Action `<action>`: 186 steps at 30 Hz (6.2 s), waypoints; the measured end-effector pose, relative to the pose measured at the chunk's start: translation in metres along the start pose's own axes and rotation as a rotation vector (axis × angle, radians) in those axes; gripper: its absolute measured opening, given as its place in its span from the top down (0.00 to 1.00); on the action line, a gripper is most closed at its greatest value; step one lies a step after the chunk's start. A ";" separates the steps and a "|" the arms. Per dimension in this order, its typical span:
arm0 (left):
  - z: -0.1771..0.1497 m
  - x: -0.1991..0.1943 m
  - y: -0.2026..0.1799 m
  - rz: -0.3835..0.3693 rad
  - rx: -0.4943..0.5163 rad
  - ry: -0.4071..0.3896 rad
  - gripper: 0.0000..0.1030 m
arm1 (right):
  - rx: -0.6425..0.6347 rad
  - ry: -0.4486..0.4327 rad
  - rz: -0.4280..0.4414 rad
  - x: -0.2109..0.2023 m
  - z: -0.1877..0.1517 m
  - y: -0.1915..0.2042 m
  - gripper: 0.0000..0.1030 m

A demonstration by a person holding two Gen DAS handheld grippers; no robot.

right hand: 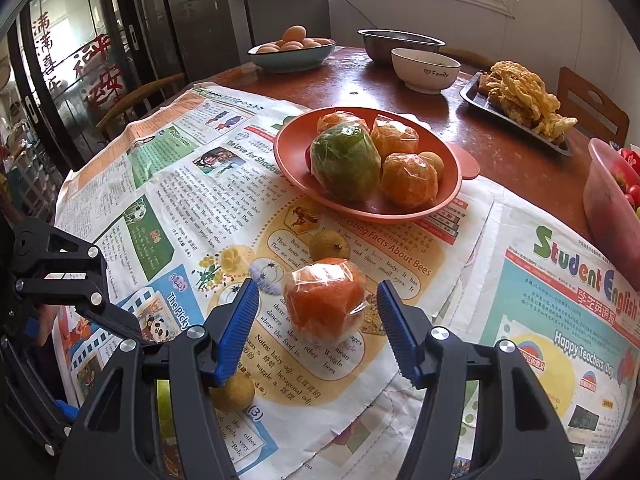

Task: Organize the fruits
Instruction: 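Move the right tool onto another wrapped mandarin while the left tool approaches a light green wrapped fruit, then close the right tool on the wrapped mandarin while the left tool grasps the light green wrapped fruit, then lift and carry both held fruits over the orange plate, then open both tools to drop the mandarin and light green fruit into the plate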

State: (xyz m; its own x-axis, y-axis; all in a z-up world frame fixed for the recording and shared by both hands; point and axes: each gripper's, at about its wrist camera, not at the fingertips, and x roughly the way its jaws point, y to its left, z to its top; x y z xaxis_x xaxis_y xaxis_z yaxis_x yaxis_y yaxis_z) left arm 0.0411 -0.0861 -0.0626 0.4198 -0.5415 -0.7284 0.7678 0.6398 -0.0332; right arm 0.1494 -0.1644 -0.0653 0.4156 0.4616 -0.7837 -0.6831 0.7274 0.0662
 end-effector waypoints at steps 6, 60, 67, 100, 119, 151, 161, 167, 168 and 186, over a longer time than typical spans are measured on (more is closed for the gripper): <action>0.000 0.002 0.001 -0.001 0.006 0.012 0.61 | 0.005 0.003 0.002 0.003 -0.001 -0.001 0.41; 0.009 -0.021 0.031 0.021 -0.059 -0.008 0.70 | 0.112 -0.053 -0.041 -0.022 -0.009 -0.037 0.65; 0.007 -0.025 0.038 0.033 -0.073 -0.011 0.70 | 0.109 -0.059 -0.048 -0.026 -0.005 -0.037 0.65; 0.053 -0.027 0.160 0.108 -0.117 -0.060 0.70 | 0.071 -0.074 -0.041 -0.002 0.079 -0.067 0.65; 0.057 -0.002 0.192 0.099 -0.131 -0.048 0.70 | 0.067 -0.060 -0.030 0.023 0.096 -0.081 0.65; 0.056 0.005 0.196 0.098 -0.130 -0.045 0.70 | 0.050 -0.052 -0.022 0.035 0.105 -0.078 0.65; 0.057 0.007 0.196 0.092 -0.128 -0.046 0.70 | 0.050 -0.049 -0.020 0.039 0.105 -0.079 0.65; 0.057 0.008 0.196 0.094 -0.127 -0.044 0.70 | 0.047 -0.052 -0.021 0.040 0.103 -0.079 0.65; 0.057 0.008 0.196 0.094 -0.126 -0.043 0.70 | 0.047 -0.052 -0.021 0.040 0.103 -0.079 0.65; 0.053 0.010 0.194 0.095 -0.119 -0.038 0.70 | 0.048 -0.058 -0.022 0.040 0.103 -0.080 0.65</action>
State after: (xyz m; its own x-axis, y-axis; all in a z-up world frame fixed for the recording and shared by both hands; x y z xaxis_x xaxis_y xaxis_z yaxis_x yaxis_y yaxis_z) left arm 0.2198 0.0037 -0.0398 0.5080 -0.4941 -0.7056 0.6616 0.7483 -0.0477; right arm 0.2820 -0.1516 -0.0380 0.4651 0.4730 -0.7483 -0.6443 0.7605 0.0802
